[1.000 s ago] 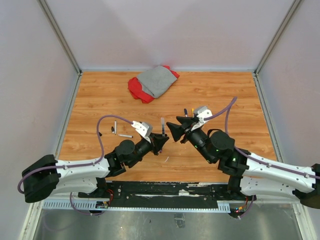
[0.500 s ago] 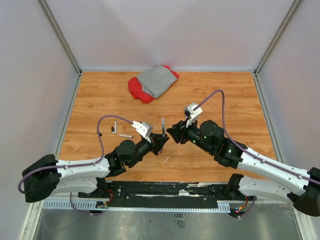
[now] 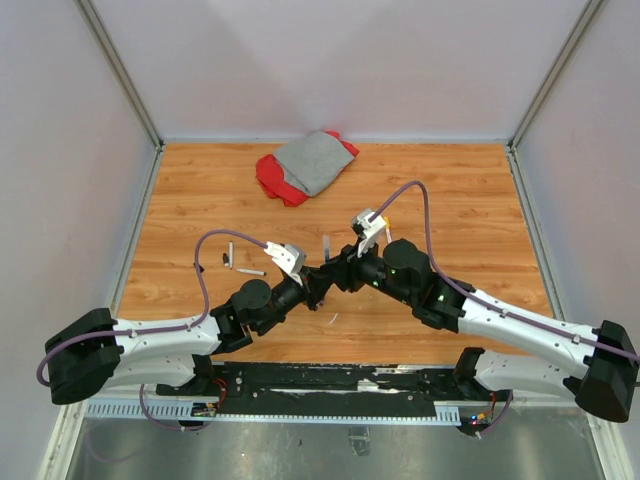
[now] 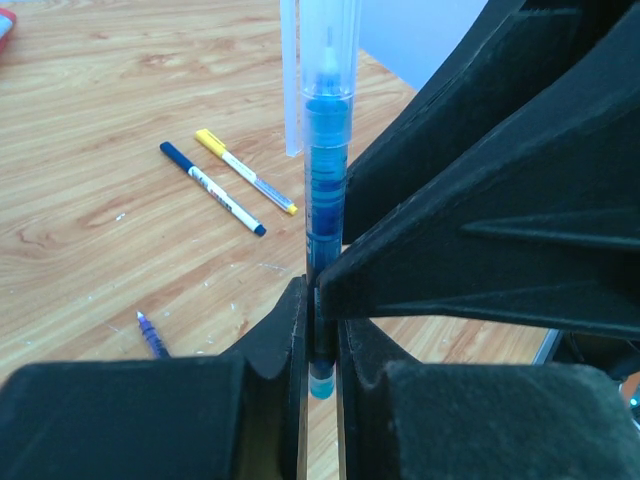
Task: Insert the pens into the pen caps
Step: Place the pen at the center of the board.
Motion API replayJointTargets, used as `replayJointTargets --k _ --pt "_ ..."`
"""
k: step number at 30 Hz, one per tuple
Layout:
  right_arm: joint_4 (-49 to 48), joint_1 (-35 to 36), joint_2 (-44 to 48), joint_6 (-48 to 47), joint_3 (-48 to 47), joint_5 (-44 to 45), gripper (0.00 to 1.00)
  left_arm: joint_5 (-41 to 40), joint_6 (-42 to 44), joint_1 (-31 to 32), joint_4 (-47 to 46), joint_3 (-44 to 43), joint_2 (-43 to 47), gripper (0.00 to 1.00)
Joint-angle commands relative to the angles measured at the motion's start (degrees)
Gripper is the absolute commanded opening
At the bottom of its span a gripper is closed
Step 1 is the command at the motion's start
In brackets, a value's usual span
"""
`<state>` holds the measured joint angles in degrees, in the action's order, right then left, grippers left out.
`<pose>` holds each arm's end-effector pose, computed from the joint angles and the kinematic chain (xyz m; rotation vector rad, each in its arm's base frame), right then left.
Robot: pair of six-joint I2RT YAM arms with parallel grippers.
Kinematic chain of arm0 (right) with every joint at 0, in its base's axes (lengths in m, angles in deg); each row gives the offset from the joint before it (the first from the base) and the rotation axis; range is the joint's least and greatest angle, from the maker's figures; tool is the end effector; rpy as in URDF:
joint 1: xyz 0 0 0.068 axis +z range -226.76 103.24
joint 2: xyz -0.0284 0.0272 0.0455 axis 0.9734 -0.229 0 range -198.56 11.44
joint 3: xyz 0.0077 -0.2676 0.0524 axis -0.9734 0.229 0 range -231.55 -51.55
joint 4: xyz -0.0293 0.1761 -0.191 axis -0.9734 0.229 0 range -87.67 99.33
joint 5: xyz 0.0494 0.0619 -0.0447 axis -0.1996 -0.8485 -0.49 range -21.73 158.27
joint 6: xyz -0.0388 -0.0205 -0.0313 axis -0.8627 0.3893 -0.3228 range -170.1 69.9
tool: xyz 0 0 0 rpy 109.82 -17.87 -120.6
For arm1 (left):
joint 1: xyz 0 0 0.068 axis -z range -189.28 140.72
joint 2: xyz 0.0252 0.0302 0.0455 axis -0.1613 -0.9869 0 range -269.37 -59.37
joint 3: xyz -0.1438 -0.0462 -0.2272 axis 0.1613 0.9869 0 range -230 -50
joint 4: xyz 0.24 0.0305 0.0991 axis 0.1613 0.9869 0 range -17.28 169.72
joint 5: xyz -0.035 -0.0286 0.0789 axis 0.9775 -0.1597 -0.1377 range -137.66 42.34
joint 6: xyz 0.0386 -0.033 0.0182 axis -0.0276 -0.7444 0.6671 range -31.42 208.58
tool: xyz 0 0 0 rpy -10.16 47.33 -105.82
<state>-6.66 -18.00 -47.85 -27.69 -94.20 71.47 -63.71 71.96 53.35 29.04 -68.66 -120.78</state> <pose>0.1291 0.2091 0.3132 -0.5224 1.7325 0.9910 0.1111 -0.1931 0.2248 0.4159 1.5682 -0.8665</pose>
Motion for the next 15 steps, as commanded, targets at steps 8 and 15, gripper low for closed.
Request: replayJointTargets --k 8,15 --pt "-3.99 -0.84 -3.0 1.34 1.97 0.14 0.14 -0.65 0.1 -0.28 -2.73 -1.48 0.33 0.0" --pt "0.9 -0.76 -2.13 0.64 0.55 6.45 0.01 -1.38 -0.25 -0.24 -2.38 -1.52 0.59 0.29"
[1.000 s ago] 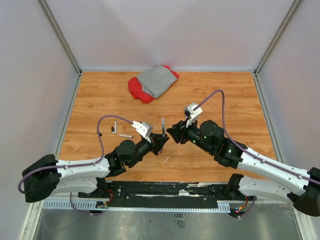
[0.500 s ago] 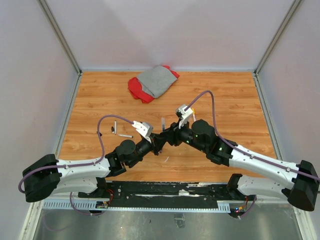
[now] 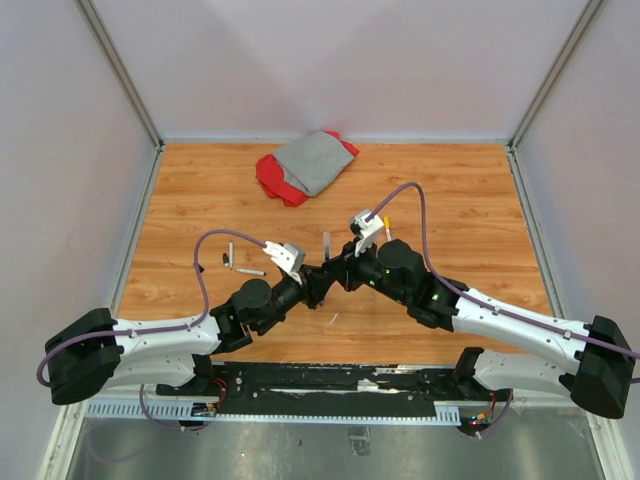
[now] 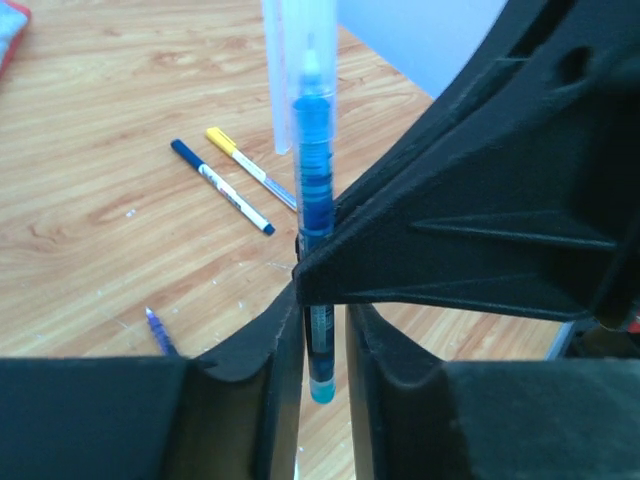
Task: Insert the pens into the pen caps
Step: Place the pen at the center of the board.
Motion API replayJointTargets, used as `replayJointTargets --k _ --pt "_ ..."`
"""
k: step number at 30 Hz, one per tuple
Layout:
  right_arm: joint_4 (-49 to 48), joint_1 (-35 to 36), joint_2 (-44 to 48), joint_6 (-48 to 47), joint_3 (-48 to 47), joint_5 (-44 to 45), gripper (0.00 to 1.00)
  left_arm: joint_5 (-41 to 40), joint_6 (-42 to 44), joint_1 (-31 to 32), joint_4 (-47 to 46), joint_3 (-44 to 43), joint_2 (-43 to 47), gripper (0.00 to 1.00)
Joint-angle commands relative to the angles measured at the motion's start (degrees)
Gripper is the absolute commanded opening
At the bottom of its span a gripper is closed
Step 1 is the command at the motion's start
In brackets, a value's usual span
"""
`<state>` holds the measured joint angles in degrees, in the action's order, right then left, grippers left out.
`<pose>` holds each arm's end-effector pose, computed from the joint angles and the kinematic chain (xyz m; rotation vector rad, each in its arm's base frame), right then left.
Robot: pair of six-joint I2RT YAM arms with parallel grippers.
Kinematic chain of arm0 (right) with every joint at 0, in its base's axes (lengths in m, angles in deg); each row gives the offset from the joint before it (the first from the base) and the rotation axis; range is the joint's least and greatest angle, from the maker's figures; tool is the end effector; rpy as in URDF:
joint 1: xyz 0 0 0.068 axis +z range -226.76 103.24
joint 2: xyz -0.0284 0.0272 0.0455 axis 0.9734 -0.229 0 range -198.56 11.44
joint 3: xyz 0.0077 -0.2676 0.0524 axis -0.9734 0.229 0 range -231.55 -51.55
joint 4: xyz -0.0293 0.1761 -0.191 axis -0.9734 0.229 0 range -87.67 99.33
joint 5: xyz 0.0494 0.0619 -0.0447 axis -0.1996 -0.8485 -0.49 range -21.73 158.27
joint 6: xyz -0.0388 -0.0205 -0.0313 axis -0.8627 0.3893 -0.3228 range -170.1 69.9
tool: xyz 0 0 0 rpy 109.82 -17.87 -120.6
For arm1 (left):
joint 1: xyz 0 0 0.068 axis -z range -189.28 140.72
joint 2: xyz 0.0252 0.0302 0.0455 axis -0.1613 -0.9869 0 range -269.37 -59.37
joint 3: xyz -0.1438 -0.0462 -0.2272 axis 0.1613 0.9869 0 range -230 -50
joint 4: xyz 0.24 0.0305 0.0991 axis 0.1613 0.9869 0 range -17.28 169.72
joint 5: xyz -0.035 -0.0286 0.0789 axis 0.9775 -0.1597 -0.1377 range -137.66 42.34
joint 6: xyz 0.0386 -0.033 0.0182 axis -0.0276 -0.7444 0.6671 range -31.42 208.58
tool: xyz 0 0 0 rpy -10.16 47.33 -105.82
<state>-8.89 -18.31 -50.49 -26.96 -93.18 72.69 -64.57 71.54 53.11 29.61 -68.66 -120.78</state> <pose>0.1355 0.2155 0.3005 -0.4979 1.7627 0.9666 0.1123 -0.1922 0.2238 0.3991 1.5808 -0.8523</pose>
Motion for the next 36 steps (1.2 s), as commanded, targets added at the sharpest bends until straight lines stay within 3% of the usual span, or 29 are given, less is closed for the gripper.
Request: replayJointTargets --k 1,6,12,22,26,36 --pt "3.76 -0.53 0.76 -0.09 -0.57 6.56 0.01 -0.7 0.09 -0.04 -2.87 -1.53 0.71 0.33" --pt "3.97 -0.48 2.66 -2.02 -0.01 10.22 0.01 -1.83 0.07 -0.05 -2.72 -1.42 0.79 0.47" --pt "17.07 -2.06 -1.36 -2.16 -7.12 18.71 0.01 -7.72 -0.92 -0.16 -0.39 -2.15 0.06 0.59" --pt "42.62 -14.0 -20.36 0.33 -25.43 10.05 0.0 -10.29 -9.29 -8.07 12.12 -8.22 -6.25 0.68" --pt "45.49 -18.48 -27.68 2.58 -30.49 5.63 0.02 -12.95 -9.23 -8.07 12.88 -8.04 -5.27 0.73" --pt "54.13 -22.88 -47.58 5.53 -48.5 0.01 0.05 -16.72 -8.43 -8.07 12.65 -6.42 -1.66 0.74"
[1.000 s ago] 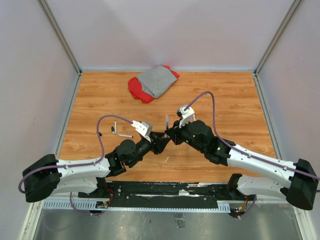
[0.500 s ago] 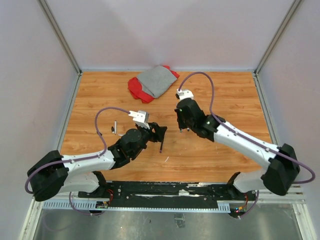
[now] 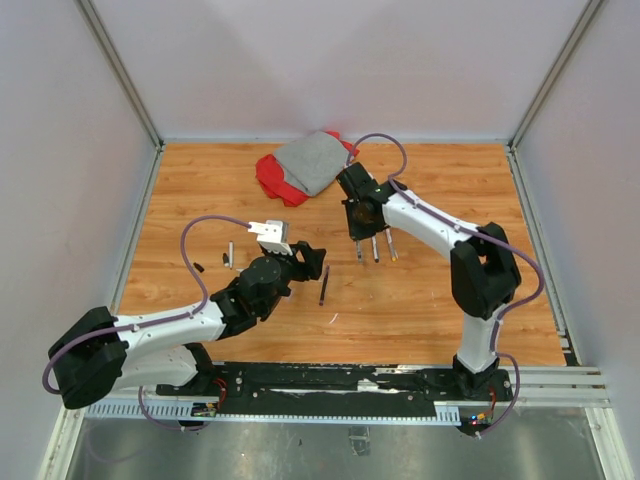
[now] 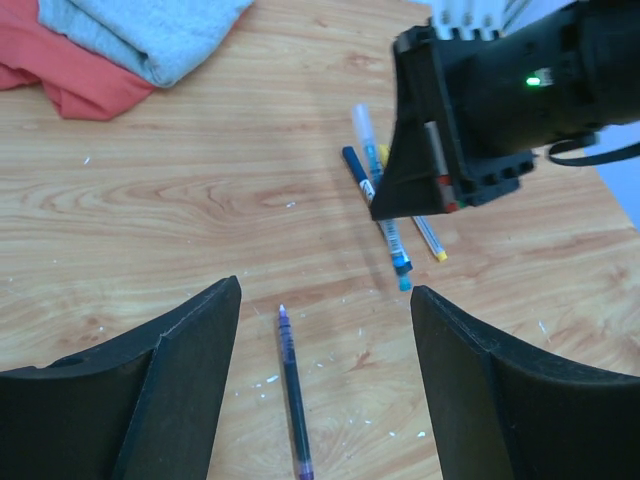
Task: Insert the pens into the pen caps
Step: Place the pen at the center of the board.
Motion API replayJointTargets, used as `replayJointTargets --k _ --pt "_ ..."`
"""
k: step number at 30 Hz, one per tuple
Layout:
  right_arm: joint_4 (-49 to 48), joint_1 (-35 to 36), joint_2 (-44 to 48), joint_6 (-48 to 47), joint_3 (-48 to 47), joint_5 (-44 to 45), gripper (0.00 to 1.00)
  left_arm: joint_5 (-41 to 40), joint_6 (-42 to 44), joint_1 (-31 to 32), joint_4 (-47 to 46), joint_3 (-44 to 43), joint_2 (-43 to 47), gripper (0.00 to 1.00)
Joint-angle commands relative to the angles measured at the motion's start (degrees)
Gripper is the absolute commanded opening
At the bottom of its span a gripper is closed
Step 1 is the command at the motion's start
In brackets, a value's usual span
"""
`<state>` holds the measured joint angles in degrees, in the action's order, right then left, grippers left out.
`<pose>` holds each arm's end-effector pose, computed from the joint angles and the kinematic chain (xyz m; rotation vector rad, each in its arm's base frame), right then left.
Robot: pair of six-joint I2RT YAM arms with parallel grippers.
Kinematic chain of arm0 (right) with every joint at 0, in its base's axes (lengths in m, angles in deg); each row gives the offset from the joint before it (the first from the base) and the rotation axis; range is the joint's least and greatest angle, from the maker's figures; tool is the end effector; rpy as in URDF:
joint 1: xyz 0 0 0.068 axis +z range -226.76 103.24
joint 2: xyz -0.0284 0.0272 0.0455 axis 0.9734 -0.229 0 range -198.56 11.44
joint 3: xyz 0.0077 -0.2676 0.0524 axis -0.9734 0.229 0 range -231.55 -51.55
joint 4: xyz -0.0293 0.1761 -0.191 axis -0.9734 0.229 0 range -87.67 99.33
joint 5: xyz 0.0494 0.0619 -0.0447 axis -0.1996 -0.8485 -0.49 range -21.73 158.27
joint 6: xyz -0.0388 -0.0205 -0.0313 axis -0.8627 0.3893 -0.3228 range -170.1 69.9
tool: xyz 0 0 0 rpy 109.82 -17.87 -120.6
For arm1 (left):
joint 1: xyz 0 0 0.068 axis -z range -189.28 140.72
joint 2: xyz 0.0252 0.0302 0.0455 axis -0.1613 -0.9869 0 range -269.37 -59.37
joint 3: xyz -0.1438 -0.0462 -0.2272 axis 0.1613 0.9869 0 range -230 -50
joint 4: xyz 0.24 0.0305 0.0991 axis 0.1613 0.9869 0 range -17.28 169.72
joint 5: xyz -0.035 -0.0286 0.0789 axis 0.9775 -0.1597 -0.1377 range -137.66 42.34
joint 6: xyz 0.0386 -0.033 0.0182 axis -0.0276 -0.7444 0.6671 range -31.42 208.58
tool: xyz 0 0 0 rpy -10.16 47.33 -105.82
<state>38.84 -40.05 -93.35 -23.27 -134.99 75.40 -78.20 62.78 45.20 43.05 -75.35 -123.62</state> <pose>0.3197 0.2330 0.2428 -0.1768 2.5838 0.2557 0.1524 -0.1823 0.2273 0.0386 1.7433 -0.5768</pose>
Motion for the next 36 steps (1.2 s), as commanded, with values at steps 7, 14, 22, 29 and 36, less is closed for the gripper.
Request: replayJointTargets --k 7,14,22,29,36 --pt "10.27 -2.84 -12.57 2.21 -13.44 -1.3 0.05 -2.81 0.4 -0.17 -0.89 0.2 1.11 0.74" --pt "11.04 -4.35 -15.97 2.17 -13.72 -2.26 0.06 -2.84 0.4 -0.16 -1.35 0.55 1.4 0.74" --pt "9.38 -4.96 -19.79 2.94 -15.4 -4.06 0.07 -2.31 0.4 -0.16 -1.51 0.15 0.5 0.75" --pt "8.19 -5.69 -21.88 3.36 -16.03 -4.46 0.21 -1.69 0.34 -0.16 -1.78 0.08 -0.16 0.75" --pt "6.2 -5.64 -18.65 3.12 -13.27 -5.56 0.31 -1.54 0.48 -0.21 -1.79 -0.22 -0.92 0.74"
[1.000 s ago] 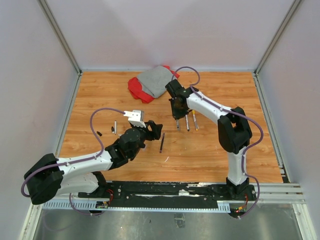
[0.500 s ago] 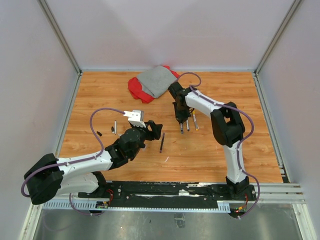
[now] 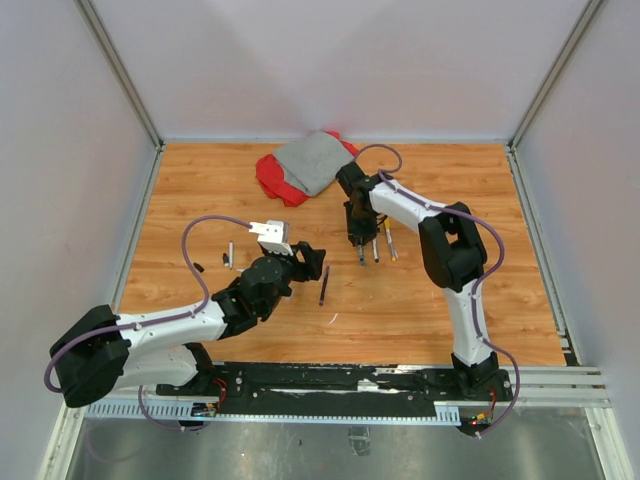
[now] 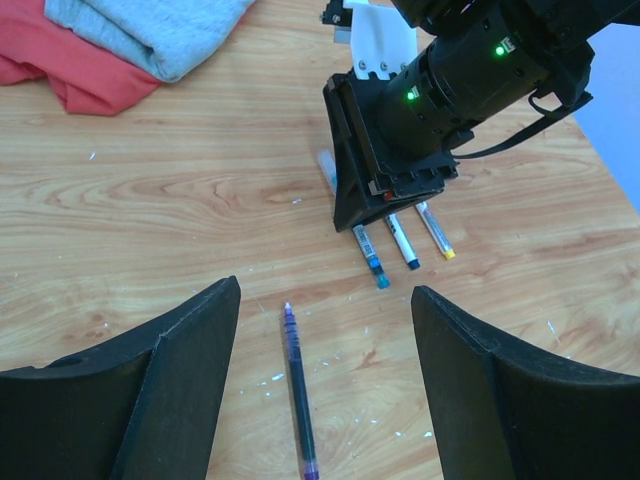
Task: Insert the pens into the pen caps
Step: Place the pen at the center of the board, then pick up the pen from the center of the board.
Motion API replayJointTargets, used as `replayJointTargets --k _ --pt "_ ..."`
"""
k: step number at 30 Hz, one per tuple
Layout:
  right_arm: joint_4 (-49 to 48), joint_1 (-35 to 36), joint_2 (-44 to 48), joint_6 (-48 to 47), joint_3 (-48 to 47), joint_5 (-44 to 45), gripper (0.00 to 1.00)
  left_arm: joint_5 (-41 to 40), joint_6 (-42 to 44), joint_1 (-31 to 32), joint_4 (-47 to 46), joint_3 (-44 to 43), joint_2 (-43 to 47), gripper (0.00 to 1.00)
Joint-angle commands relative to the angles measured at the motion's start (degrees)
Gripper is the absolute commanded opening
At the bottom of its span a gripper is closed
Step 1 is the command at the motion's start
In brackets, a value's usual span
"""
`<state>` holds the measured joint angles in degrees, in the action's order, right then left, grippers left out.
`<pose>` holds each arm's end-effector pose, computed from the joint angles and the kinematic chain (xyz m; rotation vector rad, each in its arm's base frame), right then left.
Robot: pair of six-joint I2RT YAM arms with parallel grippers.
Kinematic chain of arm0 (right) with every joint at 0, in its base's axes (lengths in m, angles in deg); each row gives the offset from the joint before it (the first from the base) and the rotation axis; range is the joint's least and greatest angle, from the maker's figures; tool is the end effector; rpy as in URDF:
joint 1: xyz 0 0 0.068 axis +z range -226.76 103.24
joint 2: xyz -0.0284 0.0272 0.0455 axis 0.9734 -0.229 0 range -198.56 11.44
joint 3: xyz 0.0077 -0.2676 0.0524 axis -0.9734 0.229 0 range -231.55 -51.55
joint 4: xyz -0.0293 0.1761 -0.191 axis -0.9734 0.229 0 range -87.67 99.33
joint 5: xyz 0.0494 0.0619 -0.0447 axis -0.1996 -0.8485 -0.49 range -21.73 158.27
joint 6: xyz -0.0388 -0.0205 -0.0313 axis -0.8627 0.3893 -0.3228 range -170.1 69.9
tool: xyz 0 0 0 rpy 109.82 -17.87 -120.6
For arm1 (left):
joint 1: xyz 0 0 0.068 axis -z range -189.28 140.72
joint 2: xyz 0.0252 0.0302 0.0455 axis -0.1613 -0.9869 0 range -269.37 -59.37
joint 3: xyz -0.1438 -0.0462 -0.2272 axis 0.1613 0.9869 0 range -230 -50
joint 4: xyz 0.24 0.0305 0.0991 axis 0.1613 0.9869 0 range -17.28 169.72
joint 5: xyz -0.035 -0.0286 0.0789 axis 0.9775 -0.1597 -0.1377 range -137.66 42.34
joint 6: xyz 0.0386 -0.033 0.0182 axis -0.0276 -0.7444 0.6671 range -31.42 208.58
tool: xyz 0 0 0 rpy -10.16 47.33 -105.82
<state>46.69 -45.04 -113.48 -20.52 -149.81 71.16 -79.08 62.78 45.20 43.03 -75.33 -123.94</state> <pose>0.3859 0.2365 0.1700 -0.0410 2.8254 0.1796 0.1530 -0.1823 0.2261 0.0292 1.7451 -0.5606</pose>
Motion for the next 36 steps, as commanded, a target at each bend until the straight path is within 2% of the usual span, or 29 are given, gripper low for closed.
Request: replayJointTargets --k 1,7,13,16,18,21,25,27,31,36 --pt "-2.55 -0.56 2.51 0.04 2.43 -2.03 0.31 -0.71 0.44 -0.17 -1.7 -0.25 -0.61 0.75" --pt "-5.91 0.38 12.51 -0.58 8.26 -1.26 0.35 -1.27 0.93 -0.16 -1.32 -0.6 -0.78 0.75" --pt "-11.57 2.27 25.71 -0.7 19.8 0.18 0.4 -1.6 1.64 -0.21 -0.02 -1.64 -1.5 0.74" --pt "-18.42 2.38 30.73 0.52 28.43 -7.46 0.41 0.27 2.4 -0.16 2.96 -3.96 -2.48 0.72" --pt "-21.38 2.83 33.51 2.48 33.39 -9.01 0.41 1.89 2.7 -0.16 5.2 -5.57 -3.45 0.71" --pt "-23.52 3.79 38.95 4.49 39.95 -6.48 0.41 3.45 2.49 -0.16 10.73 -8.9 -6.24 0.7" --pt "-25.34 3.94 49.27 7.33 49.07 -3.99 0.42 4.79 -2.27 -0.11 23.6 -15.61 -10.07 0.65" --pt "-24.55 3.96 54.61 8.47 52.55 -2.66 0.41 7.03 -5.45 0.21 27.19 -16.18 -9.41 0.64" --pt "-22.43 4.05 63.61 9.98 57.81 -1.98 0.42 10.83 -9.84 0.54 33.45 -15.86 -8.21 0.64" --pt "-18.6 4.04 72.44 10.32 60.43 -1.89 0.42 14.31 -10.83 1.36 43.25 -19.07 -12.26 0.6"
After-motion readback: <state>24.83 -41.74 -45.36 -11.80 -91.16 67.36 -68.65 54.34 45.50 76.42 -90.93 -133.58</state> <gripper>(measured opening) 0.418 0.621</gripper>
